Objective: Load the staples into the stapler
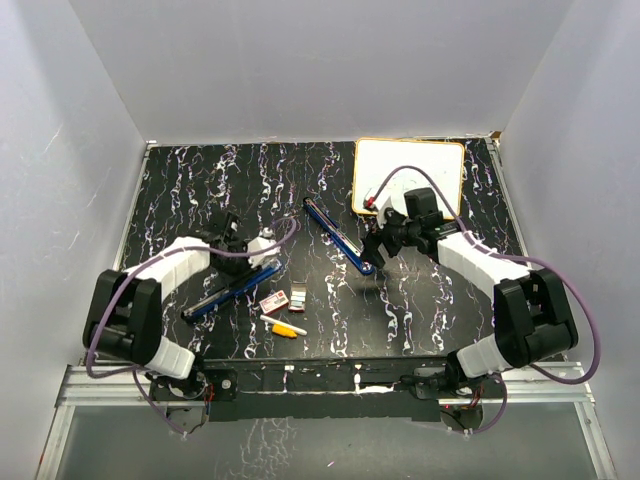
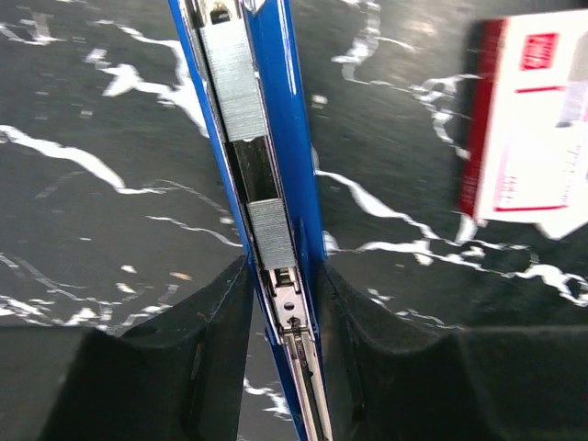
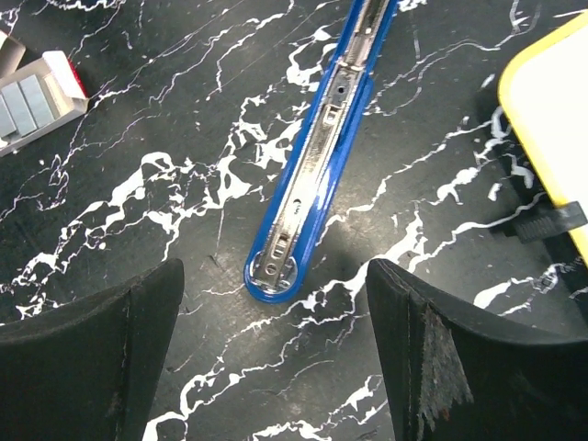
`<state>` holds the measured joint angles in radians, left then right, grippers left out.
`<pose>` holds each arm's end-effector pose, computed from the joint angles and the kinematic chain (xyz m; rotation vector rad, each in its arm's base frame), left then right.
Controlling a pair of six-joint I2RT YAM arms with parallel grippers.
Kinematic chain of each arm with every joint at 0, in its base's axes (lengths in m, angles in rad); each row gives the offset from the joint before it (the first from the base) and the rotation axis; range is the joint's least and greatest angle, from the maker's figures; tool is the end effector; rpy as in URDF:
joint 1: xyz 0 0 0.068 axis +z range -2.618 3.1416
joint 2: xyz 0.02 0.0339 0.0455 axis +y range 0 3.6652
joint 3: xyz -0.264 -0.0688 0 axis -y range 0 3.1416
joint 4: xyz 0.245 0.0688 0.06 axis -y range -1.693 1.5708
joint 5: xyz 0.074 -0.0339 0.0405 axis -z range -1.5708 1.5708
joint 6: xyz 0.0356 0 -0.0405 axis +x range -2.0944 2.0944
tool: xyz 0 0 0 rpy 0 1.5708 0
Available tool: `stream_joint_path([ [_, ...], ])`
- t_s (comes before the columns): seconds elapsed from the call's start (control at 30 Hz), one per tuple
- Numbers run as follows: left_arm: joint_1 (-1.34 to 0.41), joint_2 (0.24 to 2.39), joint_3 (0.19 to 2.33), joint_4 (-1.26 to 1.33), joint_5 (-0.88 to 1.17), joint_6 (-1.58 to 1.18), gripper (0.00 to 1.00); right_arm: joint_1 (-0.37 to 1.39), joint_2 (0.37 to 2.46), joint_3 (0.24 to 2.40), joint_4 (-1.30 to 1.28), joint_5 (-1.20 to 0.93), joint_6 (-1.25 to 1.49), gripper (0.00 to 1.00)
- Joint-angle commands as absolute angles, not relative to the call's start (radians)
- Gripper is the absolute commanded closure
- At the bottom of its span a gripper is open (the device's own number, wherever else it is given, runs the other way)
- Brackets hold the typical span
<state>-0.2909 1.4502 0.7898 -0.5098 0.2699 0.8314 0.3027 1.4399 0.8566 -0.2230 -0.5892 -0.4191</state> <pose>0.2471 -0.0839 0.1729 1.4879 2.2284 -0.2053 0.2755 0.1068 0.2156 -1.0633 2.0311 0.6361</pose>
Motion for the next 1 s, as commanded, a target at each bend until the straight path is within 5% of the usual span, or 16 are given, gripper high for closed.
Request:
stream_joint_path([
  [0.0, -0.231, 1.563, 0.874, -0.483, 0.252, 0.954, 0.69, 0.342, 1.458, 0.899, -0.201, -0.586, -0.444, 0.17],
  [0.33, -0.219, 1.828, 1.098, -0.6, 0.323, 1.163, 0.91, 0.421, 1.539, 0.964, -0.2, -0.607, -0.431, 0.19],
  [0.5, -0.218, 1.888, 1.181, -0.601, 0.359, 1.246, 0.92, 0.44, 1.557, 0.971, -0.19, -0.614, -0.419, 0.21],
  [0.97, -0.184, 1.816, 1.256, -0.565, 0.536, 1.068, 0.43, 0.531, 1.545, 0.915, -0.09, -0.717, -0.357, 0.23],
])
